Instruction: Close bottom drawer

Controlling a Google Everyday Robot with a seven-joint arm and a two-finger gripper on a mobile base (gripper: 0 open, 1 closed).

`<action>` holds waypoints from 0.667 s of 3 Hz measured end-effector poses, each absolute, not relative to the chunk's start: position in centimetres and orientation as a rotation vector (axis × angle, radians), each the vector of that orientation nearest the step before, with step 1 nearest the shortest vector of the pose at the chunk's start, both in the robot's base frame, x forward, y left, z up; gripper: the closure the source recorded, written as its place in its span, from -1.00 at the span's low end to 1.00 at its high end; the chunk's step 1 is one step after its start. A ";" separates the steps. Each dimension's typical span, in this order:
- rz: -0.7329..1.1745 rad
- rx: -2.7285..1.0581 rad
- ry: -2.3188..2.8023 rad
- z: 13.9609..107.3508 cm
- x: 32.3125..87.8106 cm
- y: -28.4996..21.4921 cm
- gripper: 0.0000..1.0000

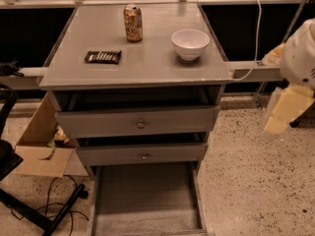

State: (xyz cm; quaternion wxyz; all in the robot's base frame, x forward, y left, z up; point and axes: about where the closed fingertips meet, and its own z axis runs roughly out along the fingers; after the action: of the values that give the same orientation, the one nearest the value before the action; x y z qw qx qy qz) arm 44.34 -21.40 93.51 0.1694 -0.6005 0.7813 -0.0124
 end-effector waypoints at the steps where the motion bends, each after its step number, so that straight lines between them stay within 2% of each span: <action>1: -0.017 -1.682 2.206 88.5 43.2 -21.4 -1.00; 2: 0.034 -1.684 2.202 78.6 41.3 -19.8 -1.00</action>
Offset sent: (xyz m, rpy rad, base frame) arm -0.0302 0.0320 -0.2860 0.0797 -0.0330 -0.0174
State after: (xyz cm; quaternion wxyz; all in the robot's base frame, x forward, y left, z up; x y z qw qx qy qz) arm 41.26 -19.80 78.60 0.1839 -0.5971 0.7807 0.0121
